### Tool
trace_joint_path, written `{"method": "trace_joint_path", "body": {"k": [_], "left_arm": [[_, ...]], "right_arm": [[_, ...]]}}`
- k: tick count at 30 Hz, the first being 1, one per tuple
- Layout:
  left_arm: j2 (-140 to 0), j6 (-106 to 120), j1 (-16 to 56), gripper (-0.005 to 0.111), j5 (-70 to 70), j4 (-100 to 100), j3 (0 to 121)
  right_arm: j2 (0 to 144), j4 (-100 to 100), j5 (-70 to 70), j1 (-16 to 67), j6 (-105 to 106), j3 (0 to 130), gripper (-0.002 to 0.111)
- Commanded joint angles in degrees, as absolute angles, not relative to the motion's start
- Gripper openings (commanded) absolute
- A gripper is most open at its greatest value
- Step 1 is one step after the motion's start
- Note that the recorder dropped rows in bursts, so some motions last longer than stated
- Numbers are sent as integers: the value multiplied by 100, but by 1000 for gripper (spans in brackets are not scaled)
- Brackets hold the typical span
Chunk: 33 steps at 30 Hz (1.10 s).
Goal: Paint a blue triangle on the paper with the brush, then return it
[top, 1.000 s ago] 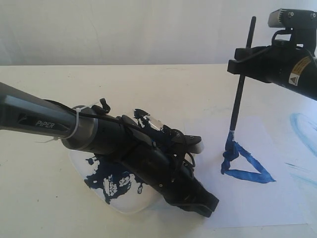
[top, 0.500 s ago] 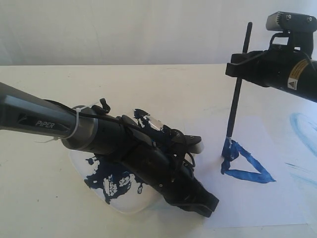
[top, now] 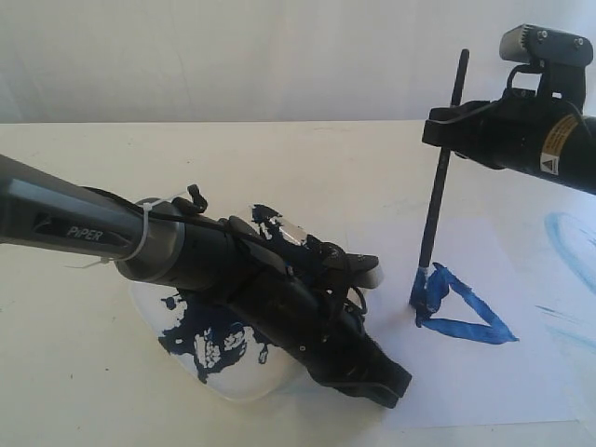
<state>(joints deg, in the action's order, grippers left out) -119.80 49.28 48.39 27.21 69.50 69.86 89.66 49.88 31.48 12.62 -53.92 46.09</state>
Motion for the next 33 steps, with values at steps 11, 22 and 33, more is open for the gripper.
{"method": "trace_joint_path", "body": {"k": [11, 22, 33], "left_arm": [[-12138, 4846, 4868, 0, 2806, 6916, 6908], [-12138, 4846, 4868, 0, 2806, 6916, 6908], [-12138, 4846, 4868, 0, 2806, 6916, 6908]], "right_arm": [[8974, 5526, 3515, 1259, -5968, 4622, 0], [8736, 5639, 2645, 1259, -5884, 4622, 0], [8265, 5763, 1752, 1259, -5872, 4622, 0]]}}
